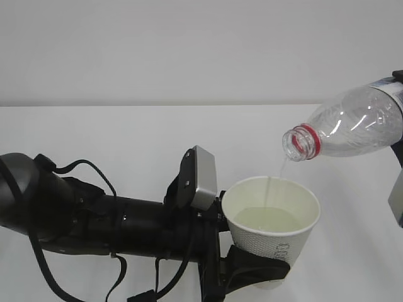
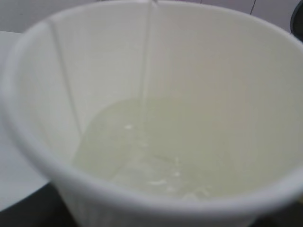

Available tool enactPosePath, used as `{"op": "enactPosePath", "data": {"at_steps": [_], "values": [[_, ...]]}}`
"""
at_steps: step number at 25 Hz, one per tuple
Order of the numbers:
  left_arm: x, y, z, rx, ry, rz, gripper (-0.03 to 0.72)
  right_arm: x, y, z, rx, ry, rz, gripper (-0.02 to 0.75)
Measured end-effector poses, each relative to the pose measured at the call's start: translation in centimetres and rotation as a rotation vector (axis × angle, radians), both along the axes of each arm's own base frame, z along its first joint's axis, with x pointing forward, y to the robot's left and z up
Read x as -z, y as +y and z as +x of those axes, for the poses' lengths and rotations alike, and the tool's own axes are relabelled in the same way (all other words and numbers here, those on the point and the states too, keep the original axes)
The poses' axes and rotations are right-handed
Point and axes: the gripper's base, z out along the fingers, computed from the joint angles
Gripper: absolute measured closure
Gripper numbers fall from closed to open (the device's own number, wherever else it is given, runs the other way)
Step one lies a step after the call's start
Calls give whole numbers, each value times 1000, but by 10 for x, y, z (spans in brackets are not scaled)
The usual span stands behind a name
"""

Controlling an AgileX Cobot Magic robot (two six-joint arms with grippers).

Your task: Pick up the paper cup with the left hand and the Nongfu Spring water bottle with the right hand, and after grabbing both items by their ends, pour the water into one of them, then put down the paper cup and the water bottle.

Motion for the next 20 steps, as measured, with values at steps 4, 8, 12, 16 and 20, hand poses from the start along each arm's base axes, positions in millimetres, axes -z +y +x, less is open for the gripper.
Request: {"op": "enactPosePath", "data": {"at_steps": [4, 8, 12, 16, 20], "values": [[0, 0, 0, 0, 0, 0, 165, 0, 0, 0, 0, 0, 0, 253], [0, 0, 0, -1, 0, 2, 165, 0, 0, 0, 0, 0, 0, 253], [0, 0, 0, 0, 0, 1, 165, 0, 0, 0, 0, 0, 0, 253], [0, 0, 0, 0, 0, 1, 166, 0, 0, 0, 0, 0, 0, 253], [0, 0, 0, 0, 0, 1, 166, 0, 0, 0, 0, 0, 0, 253]]}}
